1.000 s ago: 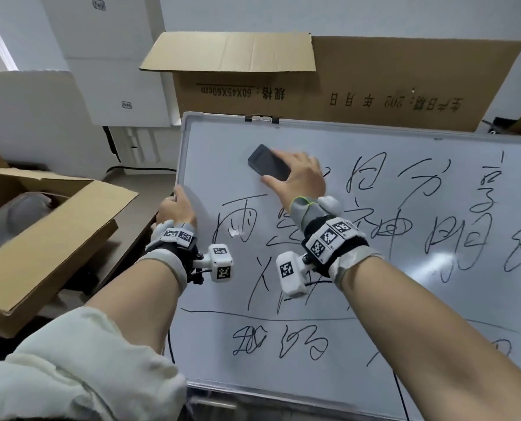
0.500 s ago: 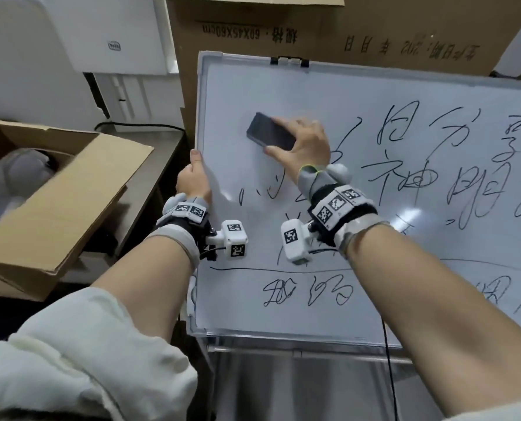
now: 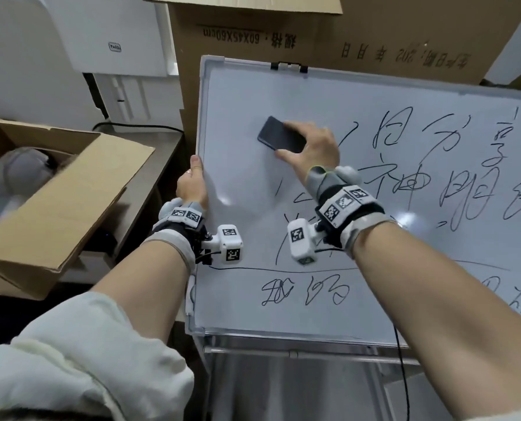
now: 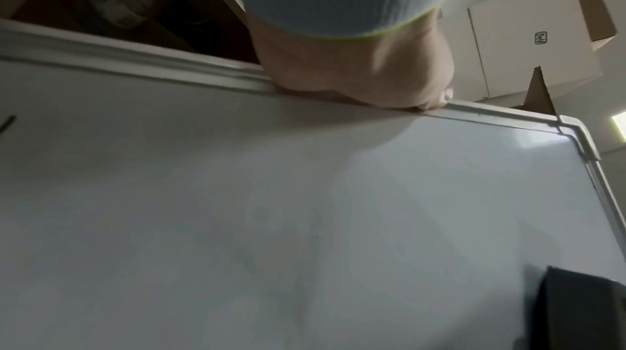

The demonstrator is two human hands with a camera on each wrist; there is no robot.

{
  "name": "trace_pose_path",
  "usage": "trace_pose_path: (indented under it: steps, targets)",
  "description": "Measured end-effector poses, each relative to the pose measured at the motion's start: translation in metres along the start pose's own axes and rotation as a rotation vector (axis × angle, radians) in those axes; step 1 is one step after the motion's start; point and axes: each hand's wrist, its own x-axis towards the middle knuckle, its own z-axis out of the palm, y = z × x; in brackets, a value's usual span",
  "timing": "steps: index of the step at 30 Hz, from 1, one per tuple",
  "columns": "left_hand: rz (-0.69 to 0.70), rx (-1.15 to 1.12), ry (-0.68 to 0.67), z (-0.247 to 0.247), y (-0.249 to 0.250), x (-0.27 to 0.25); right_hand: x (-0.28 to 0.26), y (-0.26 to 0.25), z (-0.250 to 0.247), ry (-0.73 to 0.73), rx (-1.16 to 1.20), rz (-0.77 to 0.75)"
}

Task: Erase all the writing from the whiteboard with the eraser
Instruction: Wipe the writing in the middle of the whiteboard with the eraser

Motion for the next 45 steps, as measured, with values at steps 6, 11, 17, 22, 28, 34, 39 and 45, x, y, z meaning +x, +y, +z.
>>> trace_pose_path:
  steps: [6, 11, 17, 22, 28, 34, 39, 45]
  targets:
    - [0.038, 0.059, -0.076, 0.000, -0.005, 0.005, -0.106, -0.029, 0.048, -0.349, 0.047, -0.181]
    - [0.063, 0.084, -0.103, -0.005, -0.008, 0.008, -0.048, -0.017, 0.020, -0.110, 0.021, -0.049]
    - [0.061, 0.240, -0.155, -0.015, -0.016, 0.002, -0.054, -0.017, 0.022, -0.188, 0.068, 0.011]
    - [0.034, 0.448, -0.142, -0.038, -0.045, -0.018, -0.058, -0.028, 0.039, -0.176, -0.012, -0.055]
    - [-0.136, 0.277, 0.001, -0.057, -0.094, -0.046, -0.102, -0.042, 0.059, -0.251, 0.045, -0.120]
    - [-0.165, 0.240, -0.001, -0.060, -0.140, -0.075, -0.186, -0.058, 0.093, -0.541, -0.018, -0.346]
    - [-0.170, 0.157, 0.011, -0.060, -0.162, -0.083, -0.230, -0.044, 0.102, -0.597, 0.016, -0.378]
    - [-0.135, 0.125, 0.003, -0.049, -0.152, -0.096, -0.165, -0.036, 0.068, -0.304, -0.055, -0.167]
